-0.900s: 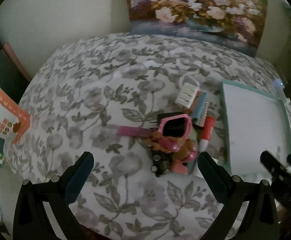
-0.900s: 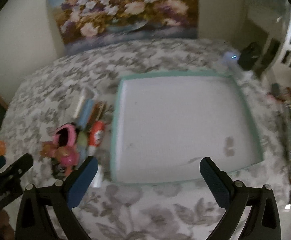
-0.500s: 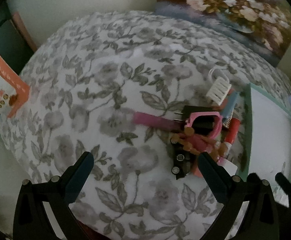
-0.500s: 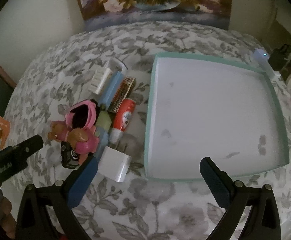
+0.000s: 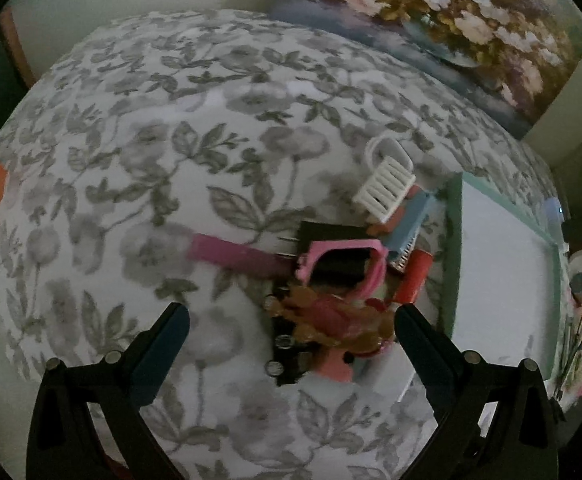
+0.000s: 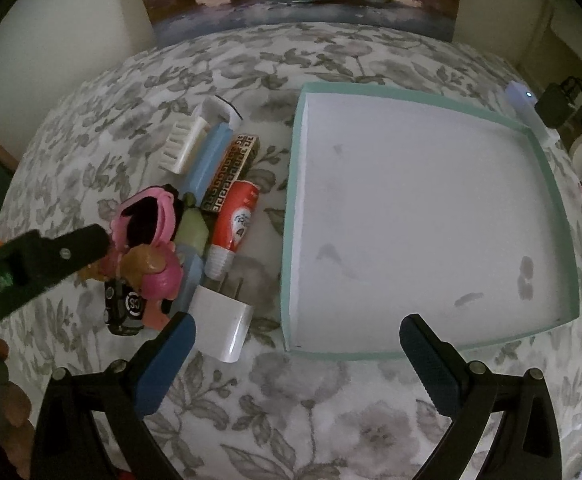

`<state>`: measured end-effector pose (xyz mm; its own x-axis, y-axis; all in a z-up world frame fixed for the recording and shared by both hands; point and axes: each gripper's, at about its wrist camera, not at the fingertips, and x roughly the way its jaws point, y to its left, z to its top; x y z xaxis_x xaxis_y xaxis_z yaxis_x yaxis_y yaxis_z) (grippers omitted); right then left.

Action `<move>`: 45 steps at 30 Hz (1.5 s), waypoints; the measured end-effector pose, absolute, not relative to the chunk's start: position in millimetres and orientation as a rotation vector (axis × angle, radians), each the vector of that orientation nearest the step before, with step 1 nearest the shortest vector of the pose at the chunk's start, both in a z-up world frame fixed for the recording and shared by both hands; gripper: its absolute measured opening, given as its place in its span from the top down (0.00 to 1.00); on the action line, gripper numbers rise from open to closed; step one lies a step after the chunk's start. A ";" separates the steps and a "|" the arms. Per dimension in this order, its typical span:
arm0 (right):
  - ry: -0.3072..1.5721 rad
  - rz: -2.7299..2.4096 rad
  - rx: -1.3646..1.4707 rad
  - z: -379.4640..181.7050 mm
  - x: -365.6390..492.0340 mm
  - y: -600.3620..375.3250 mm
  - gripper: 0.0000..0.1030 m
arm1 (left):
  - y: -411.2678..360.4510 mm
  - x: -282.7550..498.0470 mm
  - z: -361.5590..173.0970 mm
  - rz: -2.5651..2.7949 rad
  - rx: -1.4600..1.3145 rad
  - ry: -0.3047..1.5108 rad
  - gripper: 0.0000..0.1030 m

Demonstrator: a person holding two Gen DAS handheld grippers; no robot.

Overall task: Organize rigid objects
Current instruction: 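Grasp the pink doll figure in the pile with the left tool, then grasp the white charger with the right tool while the left tool holds the doll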

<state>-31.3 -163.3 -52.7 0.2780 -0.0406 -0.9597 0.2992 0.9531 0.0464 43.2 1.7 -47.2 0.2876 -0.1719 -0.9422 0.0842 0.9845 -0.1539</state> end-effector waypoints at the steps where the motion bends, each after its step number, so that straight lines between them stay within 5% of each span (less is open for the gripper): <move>1: 1.272 -0.231 0.238 -52.3 -31.4 -163.6 0.00 | 0.0 43.9 -50.2 -0.173 -0.072 1.281 0.06; 12: 1.271 -0.236 0.273 -50.7 -34.3 -169.0 0.00 | -2.8 46.7 -62.0 -0.226 -0.133 1.309 0.42; 19: 1.263 -0.235 0.292 -48.2 -35.3 -172.1 0.00 | -8.2 43.5 -55.4 -0.238 -0.116 1.273 0.55; 41: 1.236 -0.159 0.287 -45.9 -32.4 -155.5 0.00 | 33.2 31.7 -25.2 -0.154 -0.198 1.200 0.54; 45: 1.246 -0.101 0.300 -50.3 -29.9 -149.1 0.15 | 46.4 29.9 -21.4 -0.113 -0.208 1.184 0.54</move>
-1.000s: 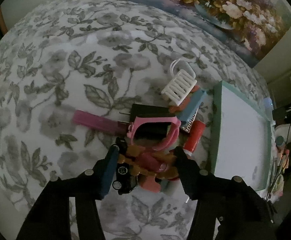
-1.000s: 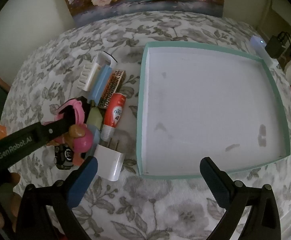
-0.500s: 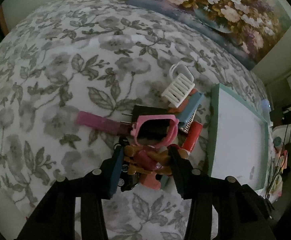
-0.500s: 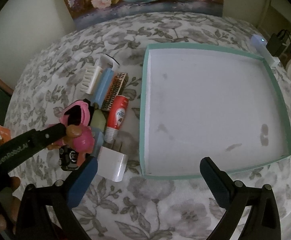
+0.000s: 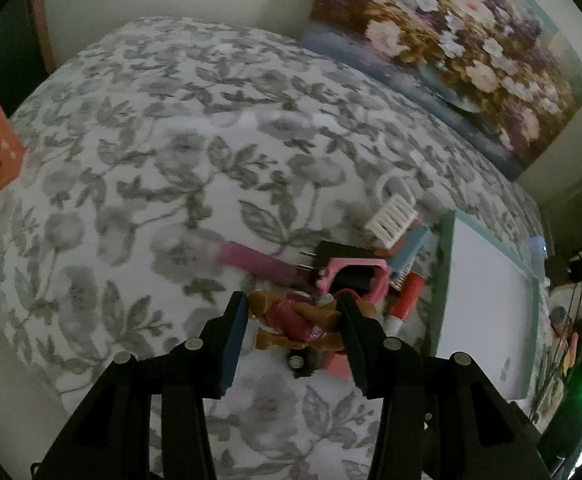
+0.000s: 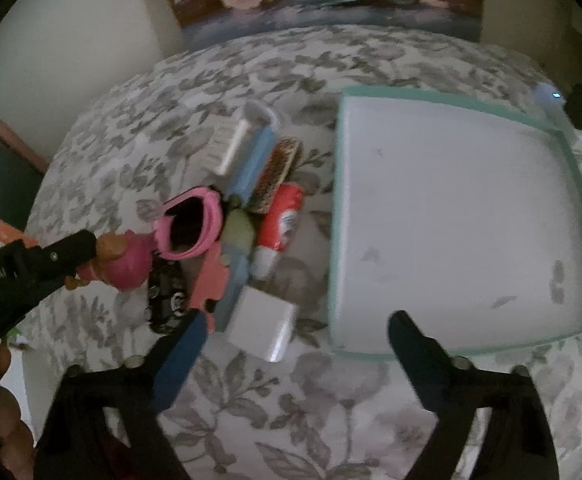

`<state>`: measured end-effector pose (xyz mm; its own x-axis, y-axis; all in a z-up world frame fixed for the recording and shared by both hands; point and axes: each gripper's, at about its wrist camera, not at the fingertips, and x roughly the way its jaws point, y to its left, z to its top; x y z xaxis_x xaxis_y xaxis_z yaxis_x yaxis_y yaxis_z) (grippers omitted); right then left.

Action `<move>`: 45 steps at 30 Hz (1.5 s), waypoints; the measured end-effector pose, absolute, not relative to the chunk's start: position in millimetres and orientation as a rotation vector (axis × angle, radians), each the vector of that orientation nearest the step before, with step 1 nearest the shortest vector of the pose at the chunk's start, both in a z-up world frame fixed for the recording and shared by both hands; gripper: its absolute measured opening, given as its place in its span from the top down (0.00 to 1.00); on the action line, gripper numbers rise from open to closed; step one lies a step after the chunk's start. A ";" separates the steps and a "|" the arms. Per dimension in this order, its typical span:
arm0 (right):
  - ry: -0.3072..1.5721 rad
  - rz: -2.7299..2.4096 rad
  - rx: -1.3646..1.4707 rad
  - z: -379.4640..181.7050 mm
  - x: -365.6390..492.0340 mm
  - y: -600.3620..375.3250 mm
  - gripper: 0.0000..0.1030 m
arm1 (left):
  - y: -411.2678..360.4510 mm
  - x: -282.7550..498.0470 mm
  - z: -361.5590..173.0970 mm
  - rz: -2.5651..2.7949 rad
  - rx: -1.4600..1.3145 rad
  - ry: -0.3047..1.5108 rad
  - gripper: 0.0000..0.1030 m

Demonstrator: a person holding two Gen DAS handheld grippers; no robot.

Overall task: Organize rigid objects
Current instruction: 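Grasp the white charger with the right tool while the left tool holds the doll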

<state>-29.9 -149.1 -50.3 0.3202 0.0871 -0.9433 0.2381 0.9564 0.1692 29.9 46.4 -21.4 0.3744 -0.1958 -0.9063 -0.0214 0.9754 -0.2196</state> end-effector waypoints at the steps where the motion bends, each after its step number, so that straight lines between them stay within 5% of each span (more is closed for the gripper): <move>1: 1.251 -0.091 0.299 -52.1 -29.3 -146.8 0.17 | 49.3 29.5 -21.3 -0.108 -0.213 1.184 0.54; 18: 1.317 -0.055 0.223 -84.9 -15.3 -117.1 0.45 | 46.9 27.5 -27.9 -0.097 -0.239 1.227 0.54; 45: 1.381 -0.087 0.104 -102.6 -12.3 -102.3 0.56 | 48.1 32.4 -33.8 -0.111 -0.210 1.252 0.54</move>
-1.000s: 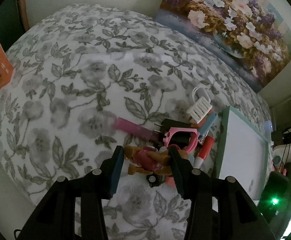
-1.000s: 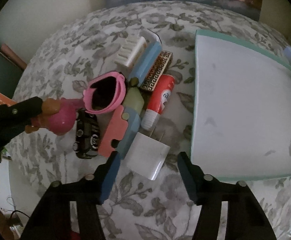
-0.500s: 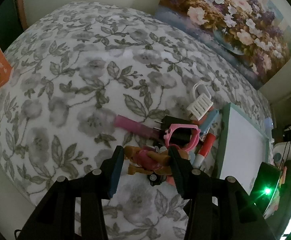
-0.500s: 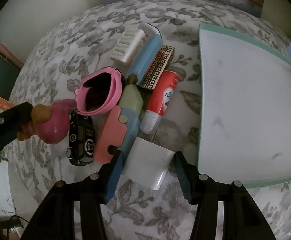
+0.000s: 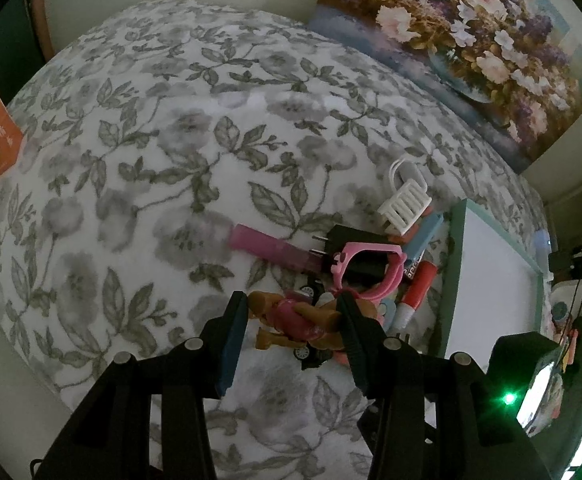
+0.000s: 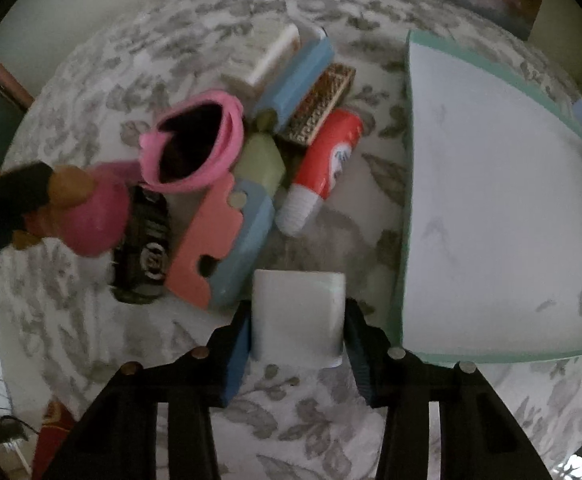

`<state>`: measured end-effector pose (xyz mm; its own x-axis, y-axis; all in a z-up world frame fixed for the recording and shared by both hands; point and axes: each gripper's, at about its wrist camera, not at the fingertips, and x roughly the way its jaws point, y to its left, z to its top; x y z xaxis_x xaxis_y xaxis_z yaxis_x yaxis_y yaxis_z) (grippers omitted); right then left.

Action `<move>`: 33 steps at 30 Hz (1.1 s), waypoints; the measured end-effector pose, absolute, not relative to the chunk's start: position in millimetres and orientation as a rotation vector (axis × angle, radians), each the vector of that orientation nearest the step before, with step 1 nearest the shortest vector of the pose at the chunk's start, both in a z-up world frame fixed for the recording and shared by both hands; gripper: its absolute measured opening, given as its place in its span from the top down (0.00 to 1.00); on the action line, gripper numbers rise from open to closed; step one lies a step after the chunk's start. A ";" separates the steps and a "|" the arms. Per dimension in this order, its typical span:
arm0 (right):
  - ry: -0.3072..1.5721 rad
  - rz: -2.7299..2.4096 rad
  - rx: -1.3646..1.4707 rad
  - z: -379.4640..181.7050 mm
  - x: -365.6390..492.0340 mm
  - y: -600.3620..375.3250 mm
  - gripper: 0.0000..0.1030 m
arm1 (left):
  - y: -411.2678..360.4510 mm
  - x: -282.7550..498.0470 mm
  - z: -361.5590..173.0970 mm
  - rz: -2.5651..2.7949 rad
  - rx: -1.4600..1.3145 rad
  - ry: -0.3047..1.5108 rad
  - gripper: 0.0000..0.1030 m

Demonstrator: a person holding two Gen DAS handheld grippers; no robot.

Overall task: Organize rigid objects
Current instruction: 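Grasp the white charger with the right tool while the left tool holds the doll, then carry doll and charger into the teal-rimmed tray and open both tools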

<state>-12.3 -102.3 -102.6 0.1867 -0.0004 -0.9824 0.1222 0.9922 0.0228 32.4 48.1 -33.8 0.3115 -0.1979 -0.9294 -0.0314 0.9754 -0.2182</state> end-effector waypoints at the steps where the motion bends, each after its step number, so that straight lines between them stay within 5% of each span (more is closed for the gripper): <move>1: 1.383 -0.088 0.086 -103.2 -12.1 -100.3 0.57 | 48.2 32.4 -34.1 -0.111 -0.209 1.253 0.54; 22: 1.232 -0.114 0.245 -44.9 -13.5 -142.8 0.57 | 36.8 32.6 -30.5 -0.091 -0.154 1.238 0.54; 33: 1.180 -0.337 0.345 -36.3 -14.0 -243.6 0.57 | -52.5 46.4 -2.0 -0.195 0.007 1.206 0.54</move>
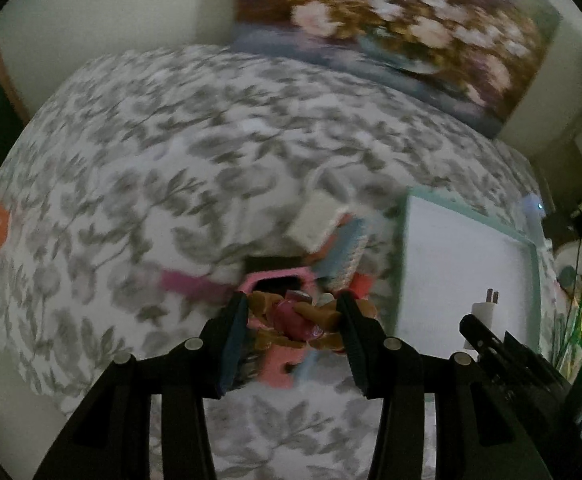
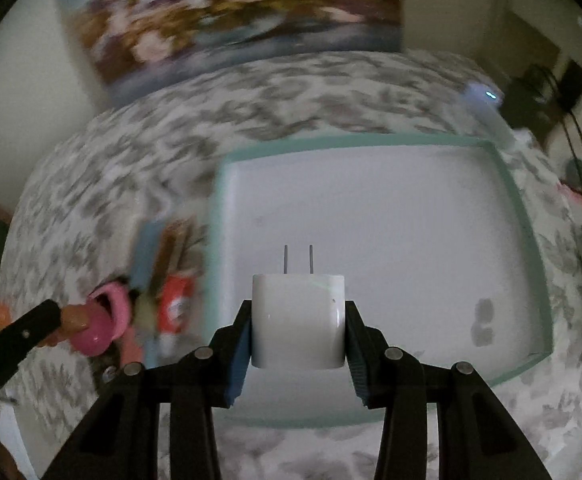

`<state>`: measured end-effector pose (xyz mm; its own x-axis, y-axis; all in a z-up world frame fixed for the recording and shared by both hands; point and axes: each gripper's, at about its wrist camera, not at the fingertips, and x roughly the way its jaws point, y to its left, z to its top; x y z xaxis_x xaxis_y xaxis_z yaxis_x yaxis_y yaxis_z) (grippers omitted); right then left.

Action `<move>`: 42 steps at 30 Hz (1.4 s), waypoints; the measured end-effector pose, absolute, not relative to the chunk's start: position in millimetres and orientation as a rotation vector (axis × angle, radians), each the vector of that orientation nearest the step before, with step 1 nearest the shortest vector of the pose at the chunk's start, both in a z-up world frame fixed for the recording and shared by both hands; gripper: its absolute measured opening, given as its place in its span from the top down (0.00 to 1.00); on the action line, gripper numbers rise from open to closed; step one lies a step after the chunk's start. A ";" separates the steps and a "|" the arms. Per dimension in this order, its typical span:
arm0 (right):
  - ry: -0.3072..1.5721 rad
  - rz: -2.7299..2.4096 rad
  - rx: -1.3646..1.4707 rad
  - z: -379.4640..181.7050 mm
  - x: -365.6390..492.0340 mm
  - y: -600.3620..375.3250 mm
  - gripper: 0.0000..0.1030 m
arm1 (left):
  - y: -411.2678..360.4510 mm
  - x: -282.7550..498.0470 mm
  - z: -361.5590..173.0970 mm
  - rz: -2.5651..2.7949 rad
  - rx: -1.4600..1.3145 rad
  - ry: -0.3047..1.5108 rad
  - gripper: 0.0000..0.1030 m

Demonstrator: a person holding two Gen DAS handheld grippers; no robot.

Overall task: Organize rigid objects
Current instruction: 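Carry doll and charger into the teal-rimmed tray and open both tools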

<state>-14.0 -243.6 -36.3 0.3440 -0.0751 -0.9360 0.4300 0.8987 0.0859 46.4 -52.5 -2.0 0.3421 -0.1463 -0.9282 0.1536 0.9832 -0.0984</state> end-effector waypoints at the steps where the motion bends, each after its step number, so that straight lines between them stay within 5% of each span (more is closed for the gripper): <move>1: 1.182 -0.364 0.365 -38.3 -15.0 -256.0 0.57 | -63.2 48.3 -1.4 -0.207 0.025 1.205 0.54; 15: 1.168 -0.561 0.451 -51.6 -21.2 -346.9 0.56 | -185.3 67.6 -22.1 -0.368 0.151 1.215 0.54; 32: 1.172 -0.597 0.430 -58.9 -13.8 -369.7 0.56 | -231.6 84.3 -51.6 -0.411 0.162 1.206 0.52; 38: 1.162 -0.598 0.420 -54.8 -14.8 -368.5 0.54 | -222.6 82.8 -44.2 -0.392 0.144 1.184 0.34; 42: 1.158 -0.591 0.412 -49.1 -17.6 -364.3 0.43 | -211.2 78.2 -35.1 -0.377 0.140 1.150 0.21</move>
<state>-17.6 -364.3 -49.1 0.2785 -0.2201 -0.9349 0.6279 0.7783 0.0038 78.2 -211.2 -35.1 0.3535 -0.2194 -0.9093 0.3610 0.9288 -0.0838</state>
